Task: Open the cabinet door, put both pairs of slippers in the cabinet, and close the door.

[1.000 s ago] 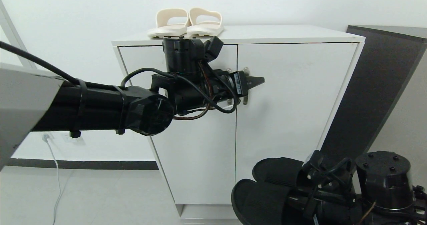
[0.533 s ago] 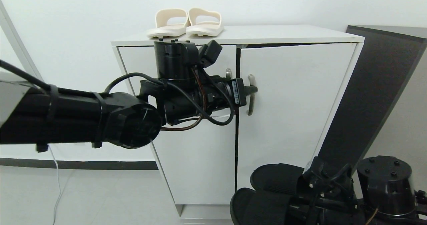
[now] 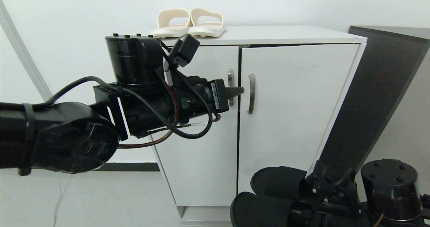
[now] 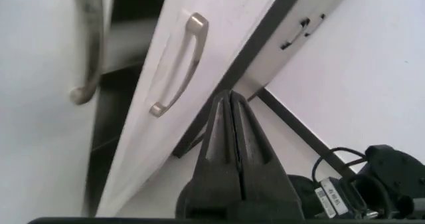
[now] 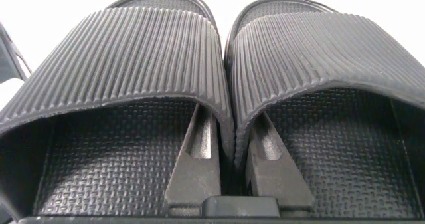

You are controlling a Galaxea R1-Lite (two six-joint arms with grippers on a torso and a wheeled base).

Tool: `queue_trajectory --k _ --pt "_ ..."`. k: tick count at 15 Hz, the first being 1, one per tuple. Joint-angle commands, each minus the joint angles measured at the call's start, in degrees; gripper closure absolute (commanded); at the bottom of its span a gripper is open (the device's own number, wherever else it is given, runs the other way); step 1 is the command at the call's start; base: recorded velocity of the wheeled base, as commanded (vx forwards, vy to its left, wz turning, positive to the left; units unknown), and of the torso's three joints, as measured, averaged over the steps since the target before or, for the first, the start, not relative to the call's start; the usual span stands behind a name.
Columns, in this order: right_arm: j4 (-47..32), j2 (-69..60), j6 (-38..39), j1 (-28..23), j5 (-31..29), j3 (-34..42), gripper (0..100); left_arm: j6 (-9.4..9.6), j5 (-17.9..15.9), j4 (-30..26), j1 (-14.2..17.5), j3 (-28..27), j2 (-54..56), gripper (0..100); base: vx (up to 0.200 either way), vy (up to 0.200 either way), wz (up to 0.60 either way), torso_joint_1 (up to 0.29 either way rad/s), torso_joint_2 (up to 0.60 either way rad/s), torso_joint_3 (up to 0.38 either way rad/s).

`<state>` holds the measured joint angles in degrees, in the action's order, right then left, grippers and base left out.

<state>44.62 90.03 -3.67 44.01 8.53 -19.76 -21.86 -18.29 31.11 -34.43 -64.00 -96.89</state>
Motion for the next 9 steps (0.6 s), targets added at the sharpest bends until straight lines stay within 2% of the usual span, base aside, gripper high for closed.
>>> queue_trajectory --k 1,7,9 --pt "0.03 -0.12 -0.02 0.11 -0.01 -0.01 100 -0.03 -0.08 0.09 1.29 0.19 0.83 100 0.000 0.000 0.00 0.000 0.00 0.000" --pt "0.12 -0.12 -0.11 0.11 -0.01 0.07 100 -0.38 -0.17 0.18 2.52 -5.35 -4.97 100 0.000 0.000 0.00 0.000 0.00 0.000" --pt "0.12 -0.12 -0.11 0.11 -0.01 0.07 100 -0.47 0.18 0.09 3.05 -8.86 -7.79 100 0.000 0.000 0.00 0.000 0.00 0.000"
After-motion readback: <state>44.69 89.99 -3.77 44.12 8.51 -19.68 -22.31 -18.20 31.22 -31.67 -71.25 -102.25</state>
